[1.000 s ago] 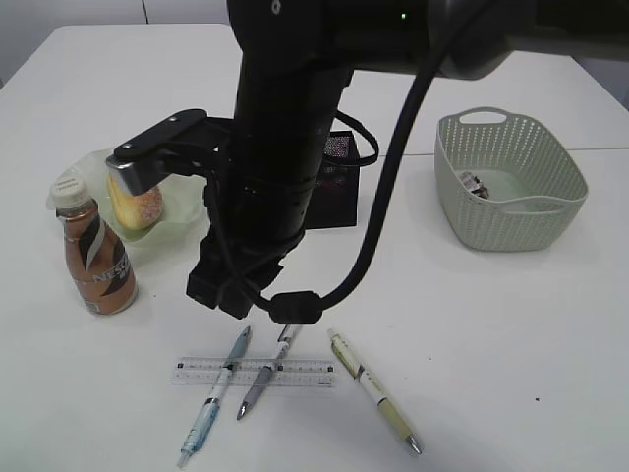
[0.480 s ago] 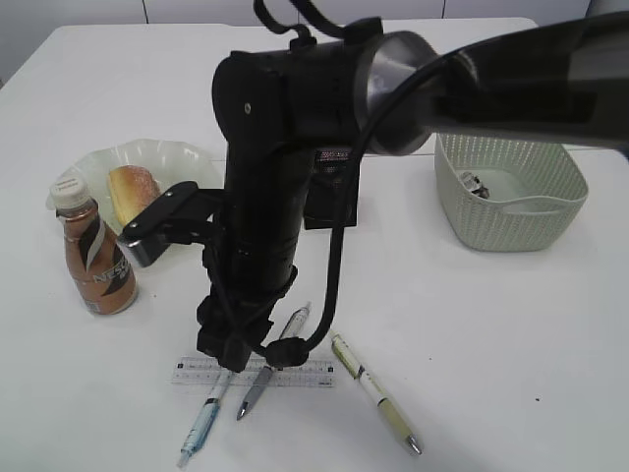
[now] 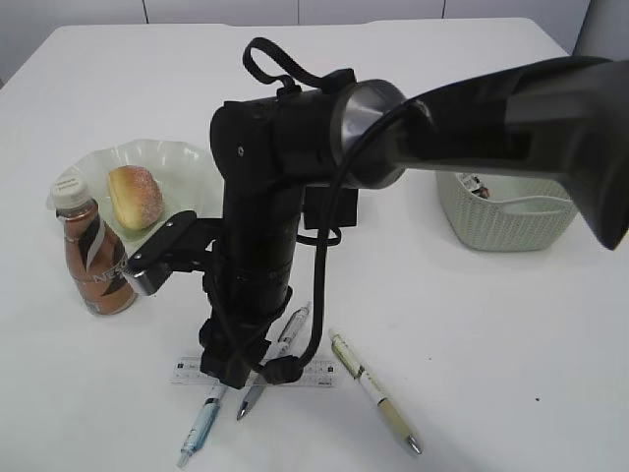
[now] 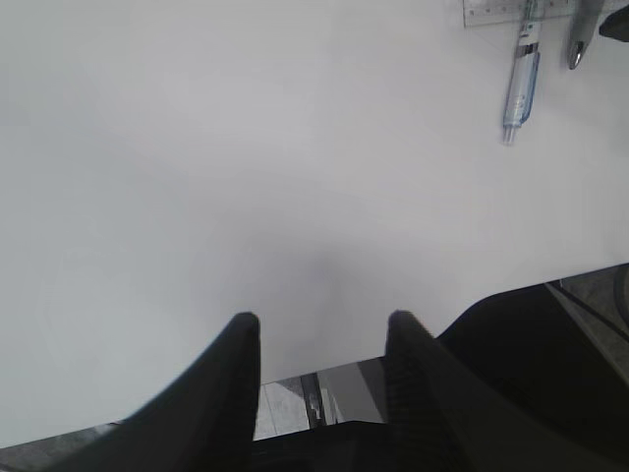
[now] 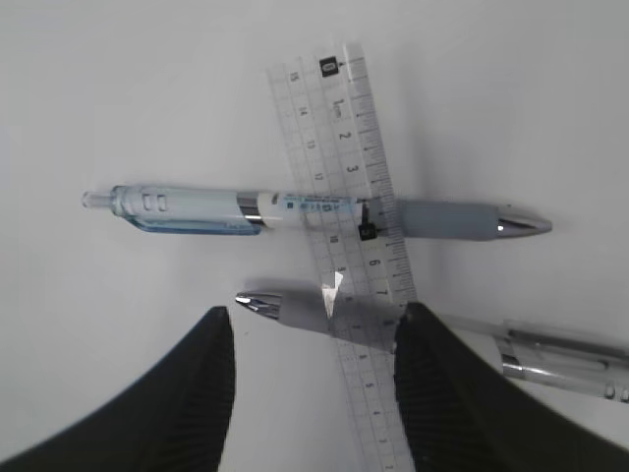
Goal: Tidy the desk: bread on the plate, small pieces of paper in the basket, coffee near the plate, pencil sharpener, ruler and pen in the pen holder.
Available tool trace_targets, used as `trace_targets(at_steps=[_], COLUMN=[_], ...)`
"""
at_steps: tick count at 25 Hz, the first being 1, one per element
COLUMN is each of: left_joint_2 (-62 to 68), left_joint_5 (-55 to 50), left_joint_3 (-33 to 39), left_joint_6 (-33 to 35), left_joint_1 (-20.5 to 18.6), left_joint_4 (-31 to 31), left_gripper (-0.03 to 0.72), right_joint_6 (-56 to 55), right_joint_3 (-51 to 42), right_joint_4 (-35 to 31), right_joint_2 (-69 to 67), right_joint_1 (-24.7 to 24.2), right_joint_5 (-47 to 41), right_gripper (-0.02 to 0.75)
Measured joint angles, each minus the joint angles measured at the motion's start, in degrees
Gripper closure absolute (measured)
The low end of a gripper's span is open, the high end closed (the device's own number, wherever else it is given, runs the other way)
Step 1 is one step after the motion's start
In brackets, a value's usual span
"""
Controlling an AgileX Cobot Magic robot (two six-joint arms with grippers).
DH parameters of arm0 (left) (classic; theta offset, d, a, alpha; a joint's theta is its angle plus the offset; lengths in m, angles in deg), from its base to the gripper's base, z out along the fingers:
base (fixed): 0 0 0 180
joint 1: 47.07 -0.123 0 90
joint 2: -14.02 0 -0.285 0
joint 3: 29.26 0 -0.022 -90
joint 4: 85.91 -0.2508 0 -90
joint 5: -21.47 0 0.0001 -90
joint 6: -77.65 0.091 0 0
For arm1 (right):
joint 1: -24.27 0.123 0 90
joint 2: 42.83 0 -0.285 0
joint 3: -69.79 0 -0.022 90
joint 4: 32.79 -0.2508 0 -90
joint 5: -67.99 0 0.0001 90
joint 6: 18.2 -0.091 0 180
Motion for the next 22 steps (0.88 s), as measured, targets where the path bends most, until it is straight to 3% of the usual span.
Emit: trace_targets(at_steps=[22], left_joint_2=[0.0], left_joint_5=[0.0], left_joint_3=[0.0], left_joint_6=[0.0], left_joint_1=[0.0], left_joint_4=[0.0], left_gripper=[0.381], right_joint_6=[2.8], right_joint_3=[0.0], right_joint_4=[-0.5], right_joint_2=[-2.8], right_joint_1=[0.0], right_joint_5=[4.8], right_gripper=[0.321])
